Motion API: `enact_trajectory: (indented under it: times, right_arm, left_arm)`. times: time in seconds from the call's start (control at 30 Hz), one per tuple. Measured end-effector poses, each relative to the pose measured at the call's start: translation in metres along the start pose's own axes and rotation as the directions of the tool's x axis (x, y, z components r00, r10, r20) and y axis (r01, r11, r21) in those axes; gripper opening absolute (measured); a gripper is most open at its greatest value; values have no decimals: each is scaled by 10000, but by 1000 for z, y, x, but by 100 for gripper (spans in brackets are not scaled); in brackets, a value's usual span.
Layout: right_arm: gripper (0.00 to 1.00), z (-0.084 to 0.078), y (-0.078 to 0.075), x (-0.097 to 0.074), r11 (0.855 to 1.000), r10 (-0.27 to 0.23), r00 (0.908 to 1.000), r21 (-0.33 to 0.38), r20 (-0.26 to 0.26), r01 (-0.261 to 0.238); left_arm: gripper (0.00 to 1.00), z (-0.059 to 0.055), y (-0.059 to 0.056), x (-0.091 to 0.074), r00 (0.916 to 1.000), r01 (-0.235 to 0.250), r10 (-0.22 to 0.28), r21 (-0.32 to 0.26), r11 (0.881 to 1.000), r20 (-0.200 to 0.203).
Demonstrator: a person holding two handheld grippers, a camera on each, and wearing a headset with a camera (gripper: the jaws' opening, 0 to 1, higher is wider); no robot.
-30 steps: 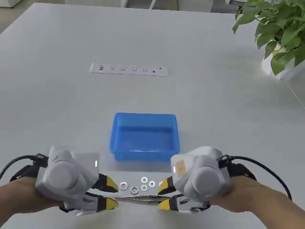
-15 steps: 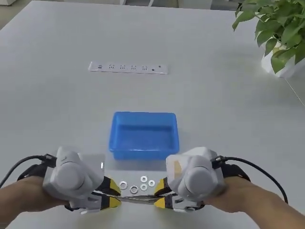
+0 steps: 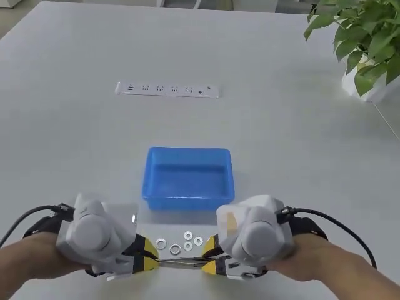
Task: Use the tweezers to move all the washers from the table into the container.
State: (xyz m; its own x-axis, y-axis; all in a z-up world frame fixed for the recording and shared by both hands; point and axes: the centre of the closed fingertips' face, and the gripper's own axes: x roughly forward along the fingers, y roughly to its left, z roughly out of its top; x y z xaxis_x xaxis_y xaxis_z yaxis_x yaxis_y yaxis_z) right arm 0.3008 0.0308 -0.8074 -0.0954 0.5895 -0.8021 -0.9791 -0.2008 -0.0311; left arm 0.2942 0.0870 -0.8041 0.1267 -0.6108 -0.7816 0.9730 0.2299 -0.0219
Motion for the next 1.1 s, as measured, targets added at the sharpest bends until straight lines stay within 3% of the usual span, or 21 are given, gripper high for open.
enact_trajectory:
  times: [0.47,1.1]
  right_arm:
    - [12,0,1,-2,10000,11,10000,61,71,-12]
    - [12,7,3,-4,9995,-78,9992,305,386,66]
  left_arm:
    - [6,12,-7,-12,10000,-28,26,329,9995,80]
    - [5,55,-9,-35,9989,-265,241,601,9978,400]
